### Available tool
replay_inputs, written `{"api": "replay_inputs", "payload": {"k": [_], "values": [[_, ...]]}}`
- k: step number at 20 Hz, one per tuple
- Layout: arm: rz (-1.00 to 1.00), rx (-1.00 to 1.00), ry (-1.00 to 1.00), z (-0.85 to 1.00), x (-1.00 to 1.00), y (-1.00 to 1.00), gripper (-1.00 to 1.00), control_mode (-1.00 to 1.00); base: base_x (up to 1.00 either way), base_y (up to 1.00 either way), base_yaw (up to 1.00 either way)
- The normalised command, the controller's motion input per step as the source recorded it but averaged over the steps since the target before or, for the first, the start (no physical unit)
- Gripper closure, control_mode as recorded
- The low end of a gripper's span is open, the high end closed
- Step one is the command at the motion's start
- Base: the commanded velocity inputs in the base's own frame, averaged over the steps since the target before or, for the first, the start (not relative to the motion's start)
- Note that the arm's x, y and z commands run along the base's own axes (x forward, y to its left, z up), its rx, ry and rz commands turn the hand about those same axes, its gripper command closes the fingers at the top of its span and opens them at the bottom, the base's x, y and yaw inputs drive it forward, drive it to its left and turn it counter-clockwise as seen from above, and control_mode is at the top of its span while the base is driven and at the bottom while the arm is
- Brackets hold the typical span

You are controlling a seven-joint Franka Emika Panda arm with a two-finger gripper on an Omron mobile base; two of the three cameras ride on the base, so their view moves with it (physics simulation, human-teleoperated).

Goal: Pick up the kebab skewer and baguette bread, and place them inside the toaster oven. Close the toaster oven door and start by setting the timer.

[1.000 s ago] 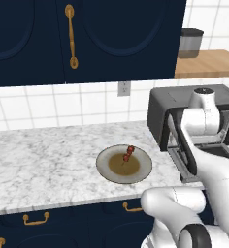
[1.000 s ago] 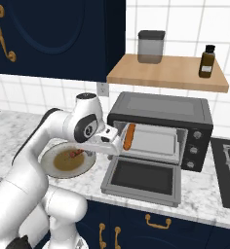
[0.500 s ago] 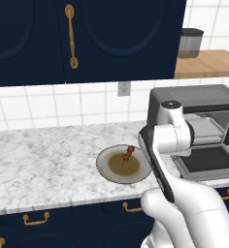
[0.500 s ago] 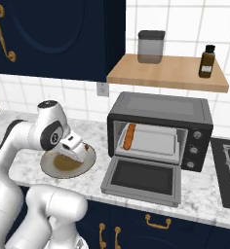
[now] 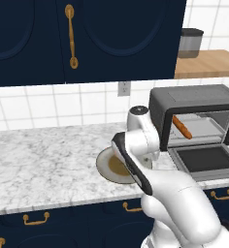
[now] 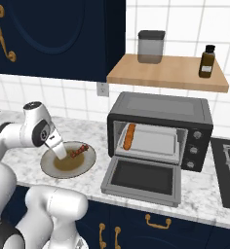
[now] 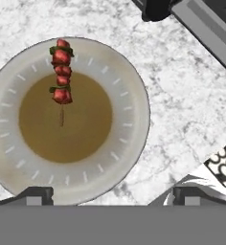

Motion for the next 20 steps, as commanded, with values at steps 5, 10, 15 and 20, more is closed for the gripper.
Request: {"api": "replay_inputs", "payload": {"k": [5,10,15,20], "values": [[-0.08,0.0,0.02,-0.3,0.35,0.03,-1.0,-1.0,0.0,0.0,0.0],[-0.01,0.0,0.01,-0.35,0.3,0.0,-1.0,-1.0,0.0,0.0,0.0],[0.0,0.0,0.0,-0.34,0.26,0.0,-1.0,-1.0,0.0,0.0,0.0],[0.02,0.0,0.09,-0.14,0.31,0.01,-1.0,-1.0,0.0,0.0,0.0]]}}
